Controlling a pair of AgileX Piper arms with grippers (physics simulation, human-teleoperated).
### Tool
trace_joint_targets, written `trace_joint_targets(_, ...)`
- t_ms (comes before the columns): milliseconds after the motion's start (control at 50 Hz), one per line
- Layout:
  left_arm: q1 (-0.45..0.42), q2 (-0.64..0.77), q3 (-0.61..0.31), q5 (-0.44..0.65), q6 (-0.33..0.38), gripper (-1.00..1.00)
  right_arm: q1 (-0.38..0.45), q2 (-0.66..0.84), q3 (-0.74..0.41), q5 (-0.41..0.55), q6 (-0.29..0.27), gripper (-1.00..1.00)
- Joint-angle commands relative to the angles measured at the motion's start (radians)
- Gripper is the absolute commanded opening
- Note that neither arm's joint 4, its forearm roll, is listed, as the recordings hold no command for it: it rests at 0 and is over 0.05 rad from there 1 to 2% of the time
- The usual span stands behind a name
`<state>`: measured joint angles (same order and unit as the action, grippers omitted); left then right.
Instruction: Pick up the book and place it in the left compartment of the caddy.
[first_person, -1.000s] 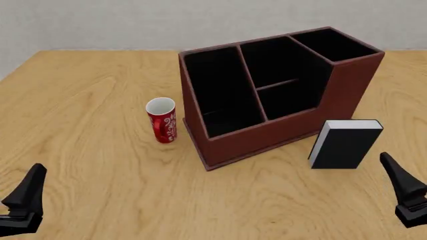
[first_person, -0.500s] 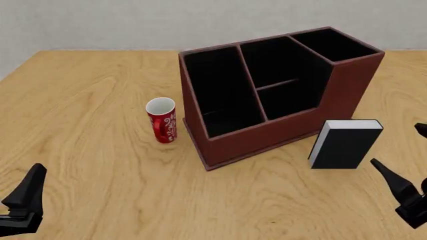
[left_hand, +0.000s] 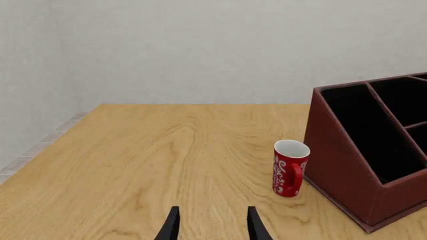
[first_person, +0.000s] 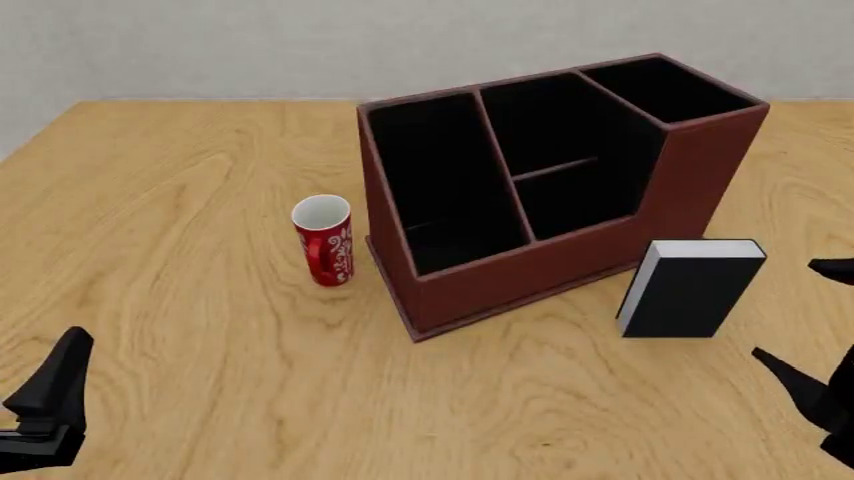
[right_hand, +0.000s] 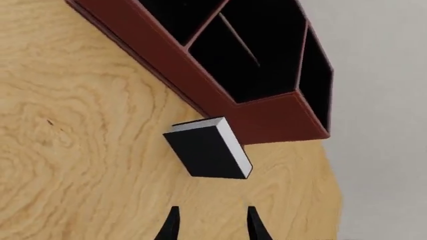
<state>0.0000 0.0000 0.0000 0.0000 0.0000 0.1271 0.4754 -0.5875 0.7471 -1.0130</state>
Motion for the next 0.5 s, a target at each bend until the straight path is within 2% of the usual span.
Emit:
trace_joint_targets(20,0.000,0.000,0.000,0.000,0.000,1.00,-0.028,0.041,-0.068,0.092,-0.096,1.00)
trace_joint_targets(160,0.000,0.000,0.000,0.000,0.000,1.00,-0.023,0.053,-0.105,0.143,-0.136,1.00)
trace_joint_targets(200,0.000,0.000,0.000,0.000,0.000,1.00,-0.004,0.074,-0.132,0.158,-0.121,1.00)
trace_joint_targets(240,0.000,0.000,0.000,0.000,0.000,1.00,-0.011,0.083,-0.123,0.152,-0.146,1.00)
trace_joint_targets(260,0.000,0.000,0.000,0.000,0.000,1.00,0.001,0.098,-0.142,0.159,-0.125,1.00)
trace_joint_targets(320,0.000,0.000,0.000,0.000,0.000,1.00,0.030,0.167,-0.203,0.176,-0.136,1.00)
trace_joint_targets(380,0.000,0.000,0.000,0.000,0.000,1.00,0.008,0.173,-0.174,0.167,-0.176,1.00)
trace_joint_targets(420,0.000,0.000,0.000,0.000,0.000,1.00,0.010,0.192,-0.193,0.166,-0.170,1.00)
trace_joint_targets(500,0.000,0.000,0.000,0.000,0.000,1.00,-0.001,0.236,-0.235,0.178,-0.197,1.00)
